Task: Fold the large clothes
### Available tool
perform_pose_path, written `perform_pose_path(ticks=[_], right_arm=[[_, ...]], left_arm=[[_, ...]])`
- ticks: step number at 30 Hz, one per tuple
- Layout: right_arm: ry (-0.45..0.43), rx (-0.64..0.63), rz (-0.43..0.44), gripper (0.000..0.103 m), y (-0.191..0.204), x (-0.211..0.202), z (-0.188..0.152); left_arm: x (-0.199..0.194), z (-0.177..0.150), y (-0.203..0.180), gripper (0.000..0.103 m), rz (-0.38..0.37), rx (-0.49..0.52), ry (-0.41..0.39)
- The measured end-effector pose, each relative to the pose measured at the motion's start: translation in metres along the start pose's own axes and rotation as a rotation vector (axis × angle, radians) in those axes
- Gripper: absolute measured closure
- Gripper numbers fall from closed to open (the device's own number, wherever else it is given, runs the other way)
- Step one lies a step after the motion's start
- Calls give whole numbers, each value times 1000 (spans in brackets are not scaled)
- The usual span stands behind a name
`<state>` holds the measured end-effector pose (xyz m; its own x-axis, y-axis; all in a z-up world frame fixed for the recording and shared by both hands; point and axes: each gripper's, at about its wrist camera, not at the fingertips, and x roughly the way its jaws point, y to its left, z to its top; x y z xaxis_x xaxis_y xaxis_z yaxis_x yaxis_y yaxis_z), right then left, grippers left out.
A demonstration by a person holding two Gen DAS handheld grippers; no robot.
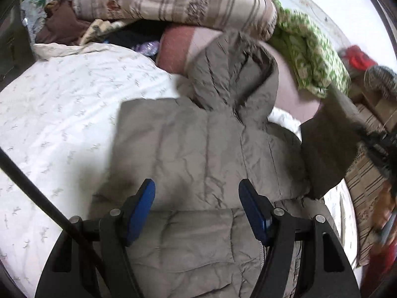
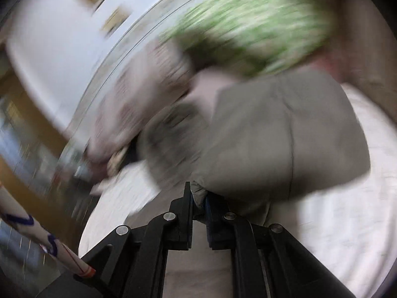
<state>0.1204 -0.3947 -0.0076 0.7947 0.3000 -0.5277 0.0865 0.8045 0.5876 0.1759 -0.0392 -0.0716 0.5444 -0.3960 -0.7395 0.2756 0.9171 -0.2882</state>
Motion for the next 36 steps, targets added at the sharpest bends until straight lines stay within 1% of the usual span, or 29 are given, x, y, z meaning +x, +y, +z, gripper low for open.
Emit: perform_pose_path(ticks=[1,3,4,6,7,8,9,10,11,14,16,18,20,22,23,25,27,28,29,31,32,33,35,36], right_arm=[[56,-38,22,93,19,24,-13],[137,-63,45,92,38,54,-37],[192,-67,33,91,46,77,-52],[255,-61,1,87,48,108,-72],[285,-35,0,81,44,119,-82],[310,7,14,69,40,126,-90],[322,52,46,61,34,128,-95],[323,86,80,46,28,127,-99],[313,100,96,40,24,121,-102],[273,87,88,36,17,97,-104],[226,93,86,35,7,69,-103],[192,101,72,33,-5,46,-99],[146,111,22,31,-19,25,-94],[97,131,-37,31,-40,5,-91],[77,148,-55,31,-51,-6,-90],[38,185,-84,31,-74,-26,-89],[2,225,-118,31,-95,-43,-88],[-11,241,-133,31,-104,-48,-88],[-18,255,-145,31,-109,-51,-88],[-25,277,-157,31,-118,-57,-86],[-22,283,-163,31,-121,-58,-88],[-14,282,-168,31,-122,-57,-89],[0,267,-176,31,-119,-55,-89],[5,259,-178,31,-118,-54,-88]], left_arm=[[-3,1,3,34,3,-3,-5],[-6,2,12,34,4,-16,-7],[-6,2,15,34,0,-22,-2],[-4,4,20,34,-14,-33,14],[-3,4,21,34,-20,-36,19],[0,6,22,34,-37,-40,27],[2,7,21,34,-50,-41,36],[8,9,19,34,-70,-40,54],[13,10,17,34,-84,-39,67],[34,17,1,34,-138,-42,107],[47,22,-16,34,-170,-39,131],[53,26,-33,34,-197,-12,135],[54,28,-62,34,-215,53,114],[52,27,-90,34,-215,137,83],[53,23,-111,31,-209,214,69],[60,14,-146,31,-183,340,64],[75,8,-176,30,-120,453,68],[83,7,-187,30,-87,489,66],[96,6,-202,30,-36,522,61],[118,7,-218,31,59,553,74],[131,10,-222,50,125,559,74],[136,14,-221,73,146,548,75],[130,24,-207,82,119,483,77],[118,31,-195,85,97,442,58]])
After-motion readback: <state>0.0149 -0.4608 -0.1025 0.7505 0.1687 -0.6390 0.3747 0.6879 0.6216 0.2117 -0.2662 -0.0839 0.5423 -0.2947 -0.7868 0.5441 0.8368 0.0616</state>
